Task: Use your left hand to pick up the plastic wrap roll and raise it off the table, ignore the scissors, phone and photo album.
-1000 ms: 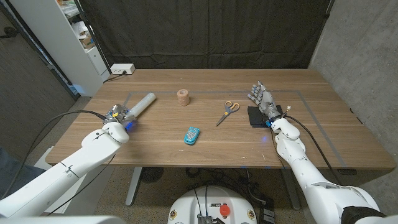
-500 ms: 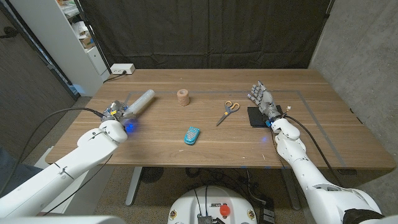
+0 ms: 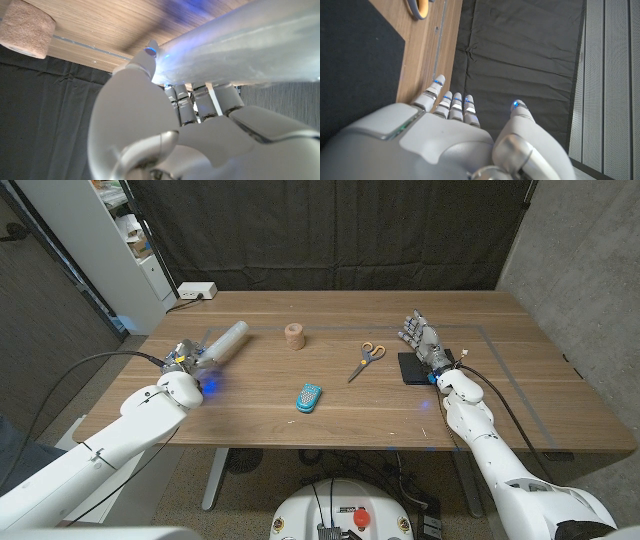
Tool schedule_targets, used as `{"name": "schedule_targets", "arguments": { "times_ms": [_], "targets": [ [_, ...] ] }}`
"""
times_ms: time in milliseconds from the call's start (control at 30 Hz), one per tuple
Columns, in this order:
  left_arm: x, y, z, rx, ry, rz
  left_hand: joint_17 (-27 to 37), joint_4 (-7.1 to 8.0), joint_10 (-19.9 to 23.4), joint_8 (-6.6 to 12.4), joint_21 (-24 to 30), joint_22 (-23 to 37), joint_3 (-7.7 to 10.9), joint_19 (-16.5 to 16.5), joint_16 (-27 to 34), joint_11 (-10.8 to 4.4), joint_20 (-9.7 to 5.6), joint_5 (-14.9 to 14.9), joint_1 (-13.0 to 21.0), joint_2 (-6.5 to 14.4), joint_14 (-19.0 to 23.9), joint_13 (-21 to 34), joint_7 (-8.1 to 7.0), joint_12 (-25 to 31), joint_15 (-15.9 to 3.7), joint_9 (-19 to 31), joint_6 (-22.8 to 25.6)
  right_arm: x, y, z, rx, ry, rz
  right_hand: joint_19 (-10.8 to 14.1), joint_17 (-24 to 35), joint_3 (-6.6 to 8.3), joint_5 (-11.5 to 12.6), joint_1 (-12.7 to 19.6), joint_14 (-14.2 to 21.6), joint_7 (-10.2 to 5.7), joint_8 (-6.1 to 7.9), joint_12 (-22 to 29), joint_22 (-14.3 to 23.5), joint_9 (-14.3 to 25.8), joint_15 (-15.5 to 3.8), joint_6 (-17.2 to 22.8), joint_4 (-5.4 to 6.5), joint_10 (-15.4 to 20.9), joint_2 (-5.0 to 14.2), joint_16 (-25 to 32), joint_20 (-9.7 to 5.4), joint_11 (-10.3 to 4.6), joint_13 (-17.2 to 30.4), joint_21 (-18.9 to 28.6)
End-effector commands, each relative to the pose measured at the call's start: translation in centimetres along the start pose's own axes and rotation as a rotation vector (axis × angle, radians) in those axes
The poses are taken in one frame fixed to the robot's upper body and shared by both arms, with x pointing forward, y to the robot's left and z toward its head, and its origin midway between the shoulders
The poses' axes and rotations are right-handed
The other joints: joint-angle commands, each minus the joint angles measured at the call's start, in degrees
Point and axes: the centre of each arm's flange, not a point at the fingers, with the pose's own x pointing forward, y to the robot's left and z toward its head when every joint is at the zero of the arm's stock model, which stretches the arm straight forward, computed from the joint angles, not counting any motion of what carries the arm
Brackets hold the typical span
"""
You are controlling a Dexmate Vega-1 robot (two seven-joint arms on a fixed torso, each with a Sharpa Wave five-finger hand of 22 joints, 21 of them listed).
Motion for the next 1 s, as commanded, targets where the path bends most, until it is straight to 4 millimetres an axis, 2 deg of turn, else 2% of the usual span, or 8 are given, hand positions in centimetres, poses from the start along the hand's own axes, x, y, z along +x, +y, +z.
{"name": "schedule_targets", "arguments": {
  "times_ms": [33, 1000],
  "targets": [
    [0.2, 0.3, 0.3, -0.002, -0.007, -0.005, 0.32, 2.12, -0.13, 0.31, 0.33, 0.09, 2.43, 2.31, -0.10, -0.18, -2.87, 0.63, 6.97, 7.44, 3.73, 0.39, -0.26, -0.27, -3.53, 0.40, -0.23, -0.1, 0.5, 1.7, -0.013, -0.049, 0.018, 0.37, 0.30, 0.15, -0.12, 0.12, 0.73, -0.11, 0.43, 0.09, 0.07, 0.31, 0.10, 0.73, -0.19, 0.40, 0.51, 0.27, -0.09, 0.06, 0.25, -0.08],
    [-0.9, 2.1, 1.7, -0.063, -0.098, -0.010, 1.18, 2.00, -0.19, 0.34, 1.47, -0.04, 2.41, 1.62, -0.39, -0.27, -2.85, 0.82, 6.47, 7.25, 3.94, 1.08, -0.27, -0.33, -3.58, 0.87, -0.34, -0.3, 1.7, 3.7, -0.038, -0.096, 0.051, 0.79, 0.31, 0.07, -0.12, 0.08, 1.19, -0.03, 0.59, 0.26, 0.08, 0.30, 0.00, 1.30, -0.33, 1.04, 0.50, 0.33, 0.01, 0.14, 0.25, -0.16]
  ]
}}
